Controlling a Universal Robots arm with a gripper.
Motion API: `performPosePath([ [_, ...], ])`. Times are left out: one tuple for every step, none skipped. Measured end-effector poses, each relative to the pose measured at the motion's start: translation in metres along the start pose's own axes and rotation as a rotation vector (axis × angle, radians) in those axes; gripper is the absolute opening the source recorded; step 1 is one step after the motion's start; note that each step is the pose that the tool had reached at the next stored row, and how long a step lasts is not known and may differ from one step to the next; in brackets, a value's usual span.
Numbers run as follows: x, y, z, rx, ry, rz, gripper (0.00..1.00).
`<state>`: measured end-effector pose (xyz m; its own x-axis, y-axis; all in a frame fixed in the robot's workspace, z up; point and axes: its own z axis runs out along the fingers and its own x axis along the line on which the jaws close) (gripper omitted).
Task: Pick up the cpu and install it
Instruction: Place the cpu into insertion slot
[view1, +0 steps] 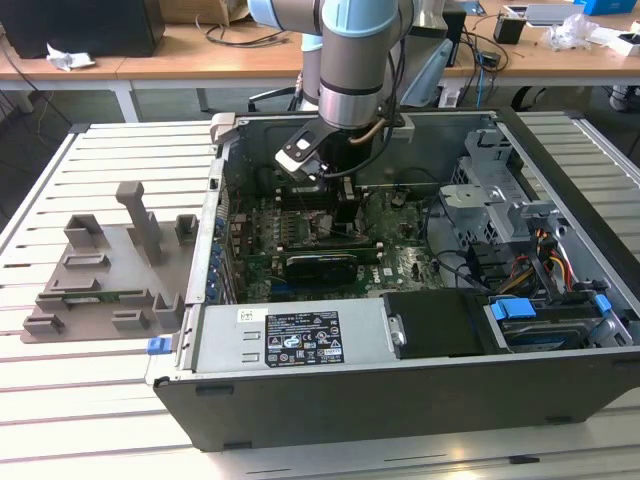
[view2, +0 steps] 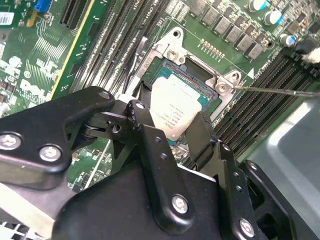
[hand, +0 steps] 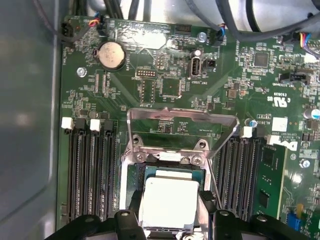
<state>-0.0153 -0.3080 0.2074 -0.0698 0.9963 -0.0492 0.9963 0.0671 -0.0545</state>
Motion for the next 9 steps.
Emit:
performPosePath([
  [0.0004, 0.0000, 0.0000, -0.0001, 0.0000, -0.001, 0.53],
  [0.0008, 0.0000, 0.0001, -0.0002, 0.0000, -0.001, 0.53],
  [0.0011, 0.0001, 0.0001, -0.0001, 0.0000, -0.001, 0.53],
  [0.0011, 0.0001, 0.0001, -0.0002, 0.0000, -0.001, 0.53],
  [0.0012, 0.0000, 0.0001, -0.0002, 0.0000, -0.001, 0.53],
  [0.0013, 0.0001, 0.0001, -0.0002, 0.0001, -0.001, 0.53],
  [0.0013, 0.0001, 0.0001, -0.0002, 0.0001, -0.001, 0.53],
  [0.0014, 0.0001, 0.0002, -0.0002, 0.0001, -0.001, 0.54],
  [0.0014, 0.0001, 0.0002, -0.0002, 0.0000, -0.001, 0.54],
])
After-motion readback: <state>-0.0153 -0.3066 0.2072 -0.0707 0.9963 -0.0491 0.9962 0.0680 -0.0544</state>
